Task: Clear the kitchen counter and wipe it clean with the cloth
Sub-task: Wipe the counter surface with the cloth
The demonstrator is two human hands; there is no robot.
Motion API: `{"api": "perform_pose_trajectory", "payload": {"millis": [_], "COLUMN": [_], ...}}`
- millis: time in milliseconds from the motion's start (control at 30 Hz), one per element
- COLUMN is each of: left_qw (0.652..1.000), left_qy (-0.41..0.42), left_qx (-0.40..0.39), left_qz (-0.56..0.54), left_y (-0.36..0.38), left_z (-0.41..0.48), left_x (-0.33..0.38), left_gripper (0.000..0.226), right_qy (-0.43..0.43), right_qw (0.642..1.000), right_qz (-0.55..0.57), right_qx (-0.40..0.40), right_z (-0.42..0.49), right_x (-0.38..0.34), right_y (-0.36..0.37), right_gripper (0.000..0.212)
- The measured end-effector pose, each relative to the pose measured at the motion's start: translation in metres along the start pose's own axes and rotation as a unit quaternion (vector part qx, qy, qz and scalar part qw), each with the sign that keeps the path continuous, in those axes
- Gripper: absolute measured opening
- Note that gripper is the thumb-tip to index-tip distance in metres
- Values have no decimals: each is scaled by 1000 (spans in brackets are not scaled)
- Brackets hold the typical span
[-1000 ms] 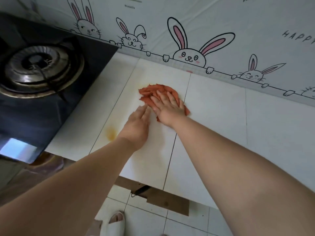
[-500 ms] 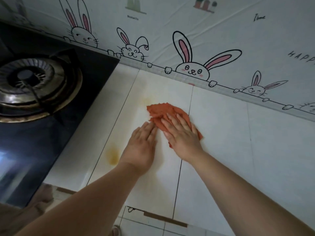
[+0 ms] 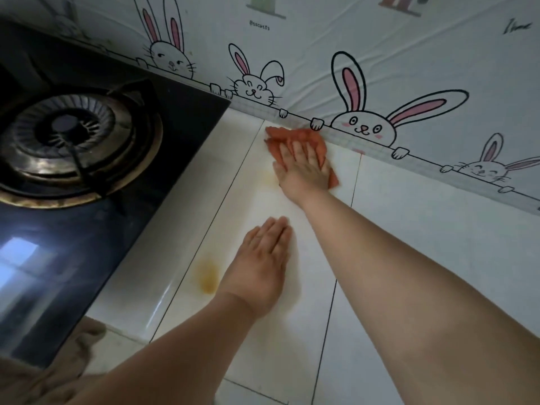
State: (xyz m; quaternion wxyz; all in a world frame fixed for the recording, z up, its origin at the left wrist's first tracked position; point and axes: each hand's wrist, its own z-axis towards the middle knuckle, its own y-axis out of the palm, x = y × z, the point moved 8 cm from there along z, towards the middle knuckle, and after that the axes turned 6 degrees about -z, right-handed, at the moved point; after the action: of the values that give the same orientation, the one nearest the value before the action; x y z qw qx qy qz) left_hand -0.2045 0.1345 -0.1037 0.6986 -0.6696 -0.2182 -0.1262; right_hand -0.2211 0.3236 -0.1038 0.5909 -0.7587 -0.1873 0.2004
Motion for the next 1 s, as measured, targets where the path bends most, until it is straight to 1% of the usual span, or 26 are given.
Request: {"api": "perform_pose_trajectory", "payload": {"millis": [33, 100, 133, 167, 200, 233, 267, 300, 333, 367, 433, 467, 567, 600, 633, 667, 700, 767, 800, 833, 867, 933, 967, 1000], "left_qw": [1000, 1000, 1000, 1000, 1000, 1000, 1000, 1000, 1000, 1000, 1000, 1000, 999, 1000, 1000, 1000, 1000, 1000, 1000, 1000, 1000, 1000, 1000, 1000], "left_qy": [2, -1, -2, -2, -1, -1, -1, 2, 0, -4, -6, -5, -2, -3, -6, -7, -6, -3, -3, -4, -6, -12, -11, -7], "left_qx": [0, 4, 1, 2, 6, 10, 11, 12, 16, 19, 27, 31, 34, 27, 18, 10, 4, -2, -7, -4, 0, 19, 21, 17], "left_qz": [2, -2, -7, -9, -9, -10, -6, 2, 7, 6, 3, 0, -1, 5, 13, 20, 28, 26, 13, 2, -7, -13, -17, -25], "left_y": [0, -2, -2, -3, -3, -3, -2, -1, 0, 0, -3, -5, -3, -2, 0, 1, 2, 1, 1, -2, -3, -3, -3, -4], "left_z": [0, 0, 0, -1, -1, 0, 0, 0, -1, -1, -1, 0, 0, 0, 1, 1, 1, 1, 1, 0, 1, 1, 1, 2], "left_x": [1, 1, 2, 2, 2, 1, 1, 1, 1, -1, 1, 2, 0, -1, -2, -2, -2, 0, 1, 1, 2, -1, -1, 0], "left_gripper": [51, 52, 52, 52, 51, 51, 49, 48, 47, 47, 47, 47, 47, 46, 45, 45, 44, 46, 47, 48, 51, 55, 56, 56], "right_qy": [-45, -117, -103, -31, 67, 148, 194, 210, 198, 162, 49, -6, -118, -175, -243, -312, -355, -379, -376, -355, -315, -151, -99, -107], "right_qw": [999, 992, 992, 997, 996, 987, 979, 976, 978, 985, 998, 1000, 993, 984, 969, 948, 934, 924, 925, 934, 949, 988, 995, 994], "right_qz": [-6, -23, -27, -18, -7, 9, 22, 34, 40, 40, 15, 0, -8, -17, -27, -38, -22, 17, 13, 5, -3, 12, 8, 0], "right_qx": [-1, 38, 64, 71, 66, 59, 56, 53, 45, 36, 27, 27, 2, 9, 34, 40, 10, -55, -57, -47, -21, -10, -10, -12], "right_z": [-2, -6, -8, -10, -13, -16, -17, -14, -8, 2, 21, 28, 25, 8, -16, -43, -62, -67, -56, -40, -20, 5, 3, -6], "right_x": [1, 18, 39, 64, 86, 97, 93, 79, 59, 35, -10, -27, -54, -63, -74, -80, -77, -55, -40, -25, -9, 6, -3, -23], "right_y": [0, -6, -9, -10, -9, -8, -8, -9, -9, -9, -8, -10, -10, -12, -11, -6, 1, 6, 5, 3, -1, 0, 4, 9], "right_gripper": [53, 52, 53, 55, 57, 57, 56, 55, 55, 55, 55, 54, 52, 50, 48, 45, 43, 41, 41, 43, 46, 50, 49, 49]}}
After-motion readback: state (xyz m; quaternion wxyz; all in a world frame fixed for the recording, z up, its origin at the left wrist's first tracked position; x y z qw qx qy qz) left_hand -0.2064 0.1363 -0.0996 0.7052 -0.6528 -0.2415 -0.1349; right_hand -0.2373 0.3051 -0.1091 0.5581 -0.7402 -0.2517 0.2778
